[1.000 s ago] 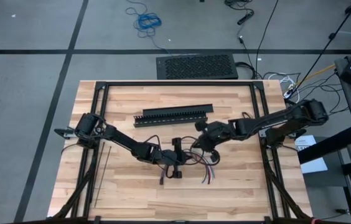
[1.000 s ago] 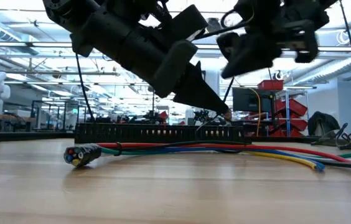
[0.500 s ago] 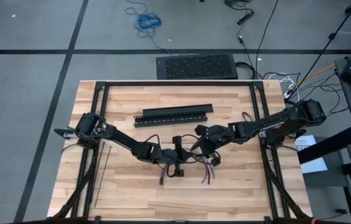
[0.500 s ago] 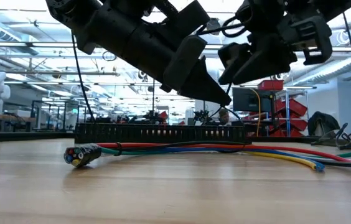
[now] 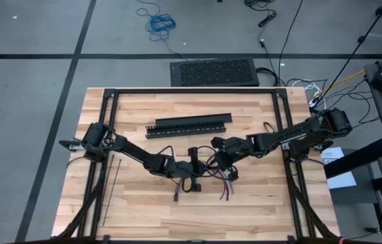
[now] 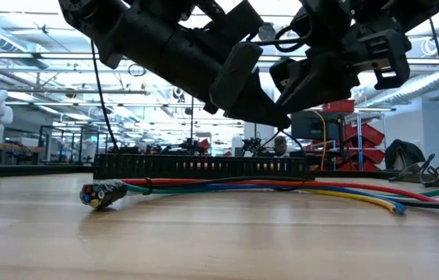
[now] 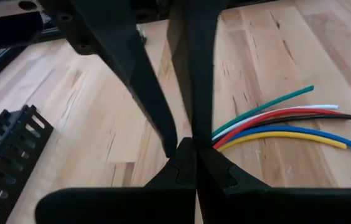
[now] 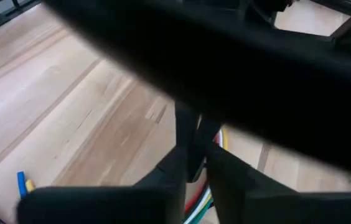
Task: Ziptie cables
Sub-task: Wrap the cable wire using a zip tie
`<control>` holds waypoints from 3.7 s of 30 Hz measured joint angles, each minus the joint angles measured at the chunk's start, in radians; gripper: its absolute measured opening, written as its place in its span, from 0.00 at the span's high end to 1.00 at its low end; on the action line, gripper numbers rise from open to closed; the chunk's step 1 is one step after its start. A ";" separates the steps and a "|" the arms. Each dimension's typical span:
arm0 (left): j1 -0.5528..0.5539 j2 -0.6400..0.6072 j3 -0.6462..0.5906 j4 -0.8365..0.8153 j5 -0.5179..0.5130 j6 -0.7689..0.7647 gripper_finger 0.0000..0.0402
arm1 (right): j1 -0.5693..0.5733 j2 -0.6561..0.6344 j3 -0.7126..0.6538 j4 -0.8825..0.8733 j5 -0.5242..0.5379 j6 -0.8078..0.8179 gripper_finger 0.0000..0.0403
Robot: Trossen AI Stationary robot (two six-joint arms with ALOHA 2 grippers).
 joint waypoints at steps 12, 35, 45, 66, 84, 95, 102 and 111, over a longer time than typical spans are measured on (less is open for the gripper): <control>0.002 0.001 -0.001 0.014 0.000 -0.004 1.00 | -0.004 -0.001 0.001 -0.022 0.020 -0.053 1.00; -0.002 0.000 0.003 0.010 0.058 0.041 0.62 | -0.005 -0.036 0.002 -0.053 -0.033 -0.139 1.00; 0.025 -0.001 0.002 -0.003 0.053 0.053 0.63 | 0.003 -0.047 0.001 -0.070 -0.114 -0.187 1.00; 0.048 -0.001 0.003 0.023 0.168 0.057 0.85 | 0.003 -0.048 0.001 -0.072 -0.112 -0.193 1.00; 0.068 -0.002 0.006 -0.019 0.236 0.053 0.98 | -0.020 -0.093 0.041 -0.112 -0.054 -0.220 1.00; 0.067 -0.002 0.005 -0.071 0.234 0.056 0.98 | -0.024 -0.146 0.128 -0.240 0.081 -0.244 1.00; 0.067 0.029 0.005 -0.035 0.233 0.054 0.98 | -0.030 -0.178 0.191 -0.351 0.156 -0.245 1.00; 0.065 0.088 0.004 0.053 0.266 0.051 0.98 | -0.049 -0.184 0.259 -0.424 0.269 -0.235 1.00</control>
